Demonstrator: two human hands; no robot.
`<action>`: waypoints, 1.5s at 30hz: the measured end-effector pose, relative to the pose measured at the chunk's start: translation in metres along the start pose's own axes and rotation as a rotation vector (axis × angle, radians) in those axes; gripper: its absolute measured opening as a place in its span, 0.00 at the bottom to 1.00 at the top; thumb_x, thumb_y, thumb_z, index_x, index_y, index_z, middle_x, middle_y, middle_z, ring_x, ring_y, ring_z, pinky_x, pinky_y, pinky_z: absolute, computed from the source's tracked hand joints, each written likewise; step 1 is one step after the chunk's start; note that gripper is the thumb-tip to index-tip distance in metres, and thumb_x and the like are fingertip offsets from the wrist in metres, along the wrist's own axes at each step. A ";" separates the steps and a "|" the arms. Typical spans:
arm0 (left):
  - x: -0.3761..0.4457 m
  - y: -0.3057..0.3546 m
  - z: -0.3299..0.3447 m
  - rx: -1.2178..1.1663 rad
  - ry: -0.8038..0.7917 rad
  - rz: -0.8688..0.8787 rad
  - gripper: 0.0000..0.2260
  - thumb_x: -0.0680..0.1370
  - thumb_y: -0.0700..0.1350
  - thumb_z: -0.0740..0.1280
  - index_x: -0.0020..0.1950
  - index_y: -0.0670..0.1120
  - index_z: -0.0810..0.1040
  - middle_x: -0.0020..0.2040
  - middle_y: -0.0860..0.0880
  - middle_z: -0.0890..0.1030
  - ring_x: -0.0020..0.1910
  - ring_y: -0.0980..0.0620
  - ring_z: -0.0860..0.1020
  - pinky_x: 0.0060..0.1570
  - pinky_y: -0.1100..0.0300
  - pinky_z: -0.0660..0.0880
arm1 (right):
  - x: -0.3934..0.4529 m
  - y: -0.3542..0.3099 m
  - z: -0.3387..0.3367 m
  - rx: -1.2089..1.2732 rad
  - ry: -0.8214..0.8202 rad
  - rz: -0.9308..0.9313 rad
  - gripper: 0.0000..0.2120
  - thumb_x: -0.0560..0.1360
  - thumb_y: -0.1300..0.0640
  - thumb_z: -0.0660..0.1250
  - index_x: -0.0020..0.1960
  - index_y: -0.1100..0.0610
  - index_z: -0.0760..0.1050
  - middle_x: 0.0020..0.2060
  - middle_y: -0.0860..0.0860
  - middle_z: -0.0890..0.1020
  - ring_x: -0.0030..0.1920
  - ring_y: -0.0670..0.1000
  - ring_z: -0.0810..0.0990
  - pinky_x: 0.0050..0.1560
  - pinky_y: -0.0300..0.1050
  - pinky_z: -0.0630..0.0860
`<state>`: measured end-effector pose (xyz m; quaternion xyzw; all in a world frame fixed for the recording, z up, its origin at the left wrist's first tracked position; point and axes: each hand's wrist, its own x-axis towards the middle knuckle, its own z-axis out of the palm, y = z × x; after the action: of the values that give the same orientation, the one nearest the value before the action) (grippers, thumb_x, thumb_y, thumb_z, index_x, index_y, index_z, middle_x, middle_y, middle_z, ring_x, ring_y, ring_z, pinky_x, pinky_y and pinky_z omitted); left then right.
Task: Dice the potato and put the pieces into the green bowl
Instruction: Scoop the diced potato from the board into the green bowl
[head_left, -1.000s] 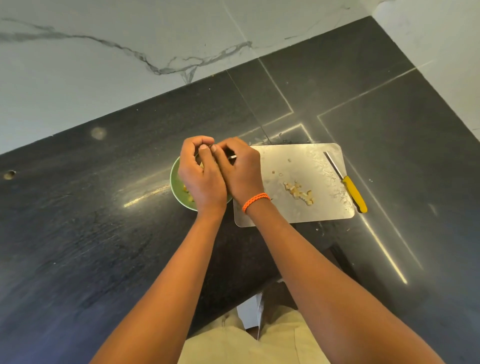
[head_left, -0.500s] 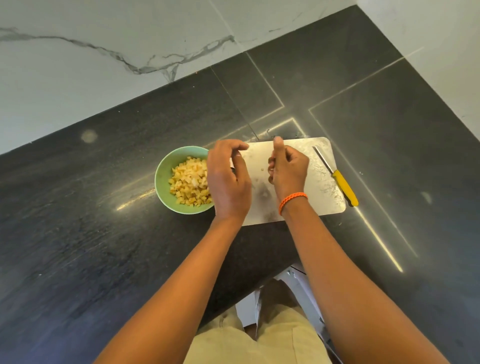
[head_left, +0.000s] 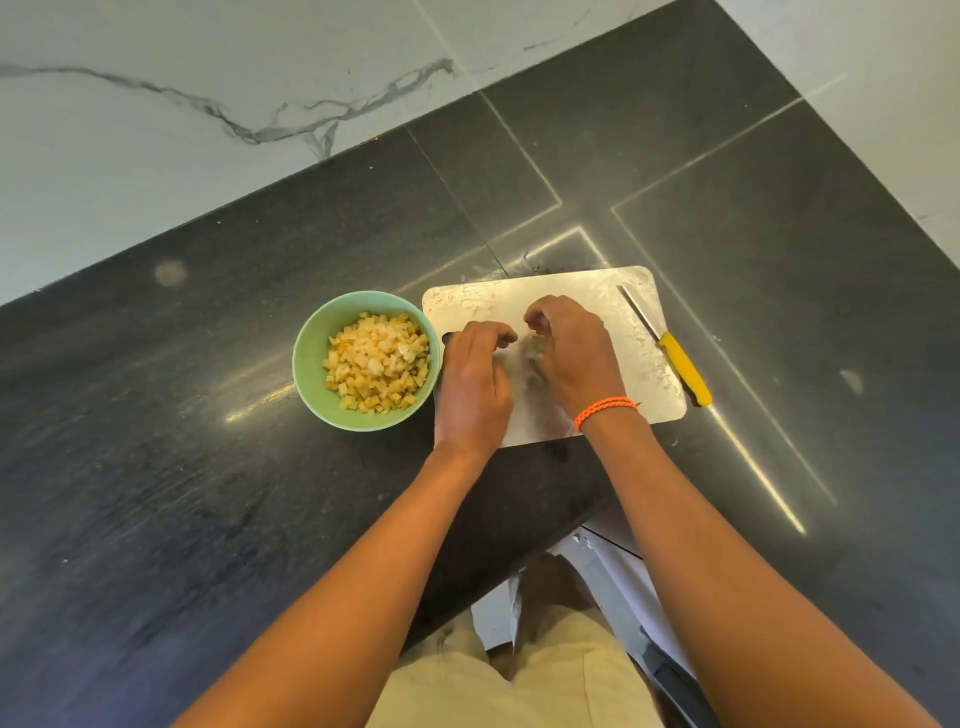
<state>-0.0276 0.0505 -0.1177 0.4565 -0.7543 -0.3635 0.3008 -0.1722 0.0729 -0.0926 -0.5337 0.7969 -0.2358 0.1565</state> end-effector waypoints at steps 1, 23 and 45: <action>-0.001 -0.003 0.000 -0.004 -0.006 -0.019 0.15 0.78 0.35 0.58 0.60 0.44 0.78 0.57 0.48 0.80 0.58 0.47 0.76 0.55 0.50 0.78 | -0.001 0.000 0.000 -0.002 0.011 -0.010 0.10 0.74 0.70 0.69 0.52 0.59 0.79 0.47 0.54 0.82 0.45 0.54 0.81 0.46 0.43 0.77; -0.005 -0.008 -0.001 -0.010 -0.046 -0.080 0.16 0.76 0.35 0.56 0.60 0.51 0.68 0.56 0.49 0.76 0.57 0.47 0.77 0.53 0.42 0.78 | -0.016 -0.006 0.024 -0.241 0.035 -0.085 0.16 0.79 0.65 0.65 0.67 0.61 0.75 0.59 0.55 0.76 0.56 0.55 0.74 0.43 0.48 0.78; -0.006 -0.006 0.001 0.088 -0.022 -0.029 0.13 0.78 0.36 0.61 0.61 0.48 0.68 0.55 0.50 0.76 0.56 0.50 0.75 0.52 0.51 0.79 | -0.048 0.033 0.008 -0.134 0.103 0.000 0.21 0.75 0.69 0.69 0.68 0.64 0.75 0.66 0.59 0.76 0.67 0.58 0.72 0.67 0.51 0.75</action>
<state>-0.0231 0.0542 -0.1235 0.4763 -0.7660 -0.3393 0.2670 -0.1759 0.1259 -0.1175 -0.5300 0.8180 -0.2092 0.0791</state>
